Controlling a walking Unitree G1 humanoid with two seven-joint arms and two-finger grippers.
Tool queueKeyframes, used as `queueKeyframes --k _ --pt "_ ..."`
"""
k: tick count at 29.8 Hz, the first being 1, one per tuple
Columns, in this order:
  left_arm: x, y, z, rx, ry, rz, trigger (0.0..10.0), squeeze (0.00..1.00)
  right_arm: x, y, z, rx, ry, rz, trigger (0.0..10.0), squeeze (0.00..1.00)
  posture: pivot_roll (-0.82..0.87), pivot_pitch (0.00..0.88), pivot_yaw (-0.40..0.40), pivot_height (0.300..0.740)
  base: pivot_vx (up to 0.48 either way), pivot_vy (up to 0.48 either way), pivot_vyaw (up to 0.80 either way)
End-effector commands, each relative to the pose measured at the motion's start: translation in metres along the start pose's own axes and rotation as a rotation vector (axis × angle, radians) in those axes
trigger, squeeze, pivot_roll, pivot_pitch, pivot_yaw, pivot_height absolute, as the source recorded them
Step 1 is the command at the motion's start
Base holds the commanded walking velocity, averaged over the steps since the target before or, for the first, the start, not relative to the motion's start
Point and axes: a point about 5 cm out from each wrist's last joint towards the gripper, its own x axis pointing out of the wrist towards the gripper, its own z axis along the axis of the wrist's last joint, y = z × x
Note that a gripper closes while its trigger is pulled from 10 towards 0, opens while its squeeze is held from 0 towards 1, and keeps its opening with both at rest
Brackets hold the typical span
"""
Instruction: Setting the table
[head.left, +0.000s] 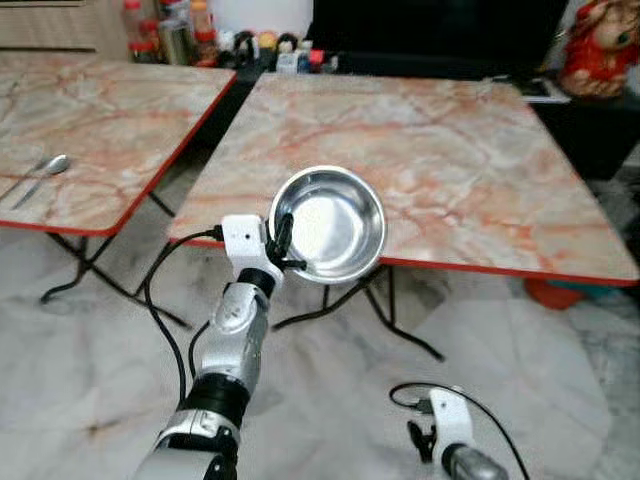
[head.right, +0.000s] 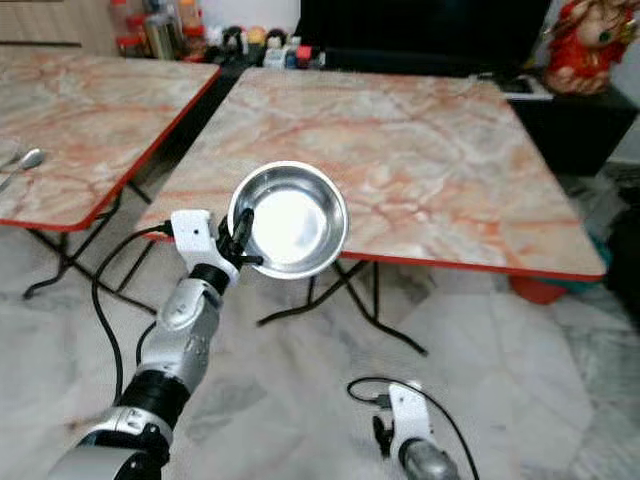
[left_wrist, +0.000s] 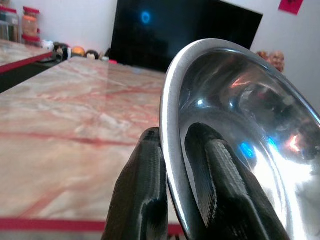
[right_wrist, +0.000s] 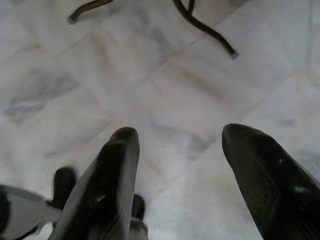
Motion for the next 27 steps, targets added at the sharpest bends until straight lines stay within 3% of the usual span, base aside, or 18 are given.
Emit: queueKeyframes --k 1,15,27 --pt "0.0020 0.0063 0.0061 0.003 -0.017 0.032 10.0 0.00 0.0008 0.0071 0.0002 0.006 -0.002 0.019 10.0 0.00 0.07 0.041 -0.035 0.715 0.000 0.000 0.00" --pt "0.0032 0.0092 0.0086 -0.054 -0.030 0.045 10.0 0.00 0.0013 0.0077 0.0028 0.006 -0.010 0.018 10.0 0.00 0.07 0.035 -0.033 0.715 0.000 0.000 0.00" --pt "0.0031 0.0132 0.0102 -0.050 -0.034 0.058 10.0 0.00 0.0017 0.0088 0.0052 0.008 -0.021 0.023 10.0 0.00 0.08 0.031 -0.037 0.715 0.324 0.000 0.00"
